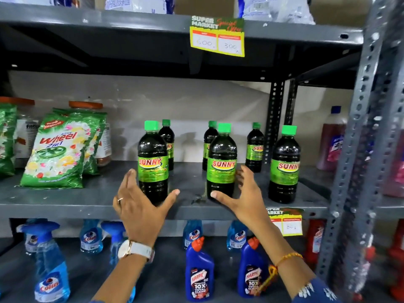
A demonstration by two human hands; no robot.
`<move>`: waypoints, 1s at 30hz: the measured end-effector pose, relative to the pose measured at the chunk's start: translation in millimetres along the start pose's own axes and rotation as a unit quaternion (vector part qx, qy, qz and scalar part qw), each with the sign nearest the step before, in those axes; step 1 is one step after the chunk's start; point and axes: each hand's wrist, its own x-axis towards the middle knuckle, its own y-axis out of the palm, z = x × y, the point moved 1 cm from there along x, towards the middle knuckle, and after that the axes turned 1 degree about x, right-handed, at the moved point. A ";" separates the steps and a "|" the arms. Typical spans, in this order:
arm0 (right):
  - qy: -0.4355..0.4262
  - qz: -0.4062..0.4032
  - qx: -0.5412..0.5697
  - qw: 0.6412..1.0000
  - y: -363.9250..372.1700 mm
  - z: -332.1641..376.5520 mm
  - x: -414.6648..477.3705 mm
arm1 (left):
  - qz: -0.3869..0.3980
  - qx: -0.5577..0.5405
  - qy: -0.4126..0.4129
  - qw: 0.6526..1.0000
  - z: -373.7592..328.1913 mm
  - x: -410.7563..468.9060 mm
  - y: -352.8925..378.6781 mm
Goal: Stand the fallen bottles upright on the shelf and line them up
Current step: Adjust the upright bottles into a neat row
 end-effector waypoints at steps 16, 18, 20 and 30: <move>0.080 0.048 0.015 0.995 -132.6 -91.2 25.2 | 0.167 0.090 0.043 0.981 -96.9 -23.0 73.3; 0.077 0.048 0.005 0.996 -131.8 -92.0 24.6 | 0.157 0.088 0.048 0.982 -96.0 -23.9 75.5; 0.076 0.047 0.003 0.996 -131.9 -92.1 24.8 | 0.150 0.088 0.051 0.983 -96.5 -24.7 76.7; 0.077 0.042 -0.014 0.996 -132.4 -91.8 22.9 | 0.153 0.081 0.053 0.983 -94.7 -25.4 77.5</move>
